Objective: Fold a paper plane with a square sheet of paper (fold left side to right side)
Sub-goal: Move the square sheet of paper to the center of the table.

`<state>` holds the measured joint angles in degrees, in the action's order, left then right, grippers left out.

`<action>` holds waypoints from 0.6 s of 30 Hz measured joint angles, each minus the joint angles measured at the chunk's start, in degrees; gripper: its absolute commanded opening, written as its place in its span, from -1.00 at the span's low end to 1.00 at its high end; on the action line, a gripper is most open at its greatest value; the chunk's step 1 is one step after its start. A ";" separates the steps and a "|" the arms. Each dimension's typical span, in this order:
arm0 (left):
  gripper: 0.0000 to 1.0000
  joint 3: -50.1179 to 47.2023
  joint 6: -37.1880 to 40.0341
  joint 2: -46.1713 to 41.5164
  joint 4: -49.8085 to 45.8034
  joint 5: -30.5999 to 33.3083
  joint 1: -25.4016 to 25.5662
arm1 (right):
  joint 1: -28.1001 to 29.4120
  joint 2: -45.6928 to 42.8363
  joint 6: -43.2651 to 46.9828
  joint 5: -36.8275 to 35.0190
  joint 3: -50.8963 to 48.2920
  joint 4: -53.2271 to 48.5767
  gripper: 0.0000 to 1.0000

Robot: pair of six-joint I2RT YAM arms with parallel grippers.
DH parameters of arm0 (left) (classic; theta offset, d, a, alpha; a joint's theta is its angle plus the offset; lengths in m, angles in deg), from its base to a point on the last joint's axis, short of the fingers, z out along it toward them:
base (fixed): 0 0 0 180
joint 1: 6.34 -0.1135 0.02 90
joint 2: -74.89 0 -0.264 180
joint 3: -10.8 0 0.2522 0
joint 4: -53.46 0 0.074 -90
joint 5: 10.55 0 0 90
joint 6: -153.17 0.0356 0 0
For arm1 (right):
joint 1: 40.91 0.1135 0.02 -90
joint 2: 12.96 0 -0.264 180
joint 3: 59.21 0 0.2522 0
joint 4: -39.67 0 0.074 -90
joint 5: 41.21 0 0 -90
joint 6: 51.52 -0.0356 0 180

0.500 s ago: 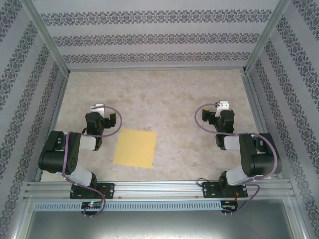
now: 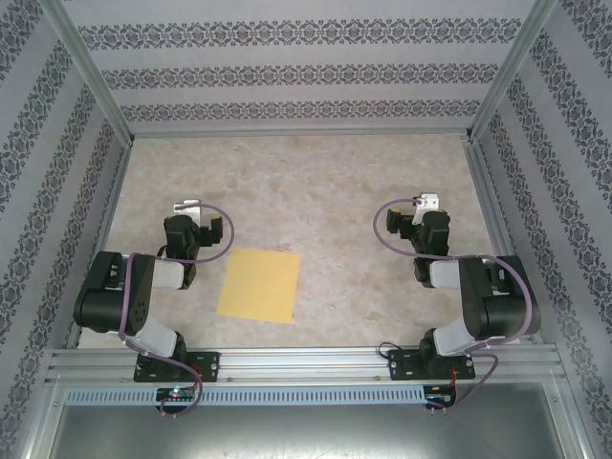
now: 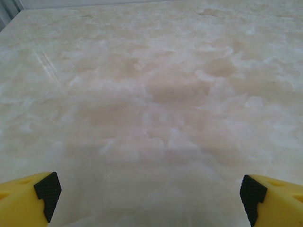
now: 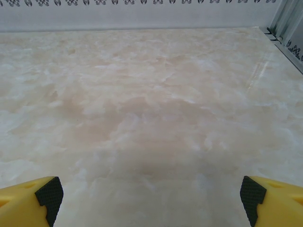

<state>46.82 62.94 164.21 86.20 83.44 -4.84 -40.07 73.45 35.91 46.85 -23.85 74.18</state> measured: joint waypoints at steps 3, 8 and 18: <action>1.00 0.00 0.00 0.00 0.00 -0.17 -0.11 | 0.00 0.00 -0.02 0.11 0.07 -0.02 0.95; 1.00 -0.02 -0.66 -2.47 -1.25 1.16 -0.11 | 0.00 -0.81 -0.46 -1.42 0.07 -0.31 0.95; 1.00 2.71 -6.45 -28.37 -20.70 0.90 0.00 | 0.11 -21.14 -3.96 -2.93 2.47 -19.58 0.95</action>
<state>49.53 56.49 135.84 65.50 84.34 -4.84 -39.96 52.32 31.96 43.93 -21.38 54.59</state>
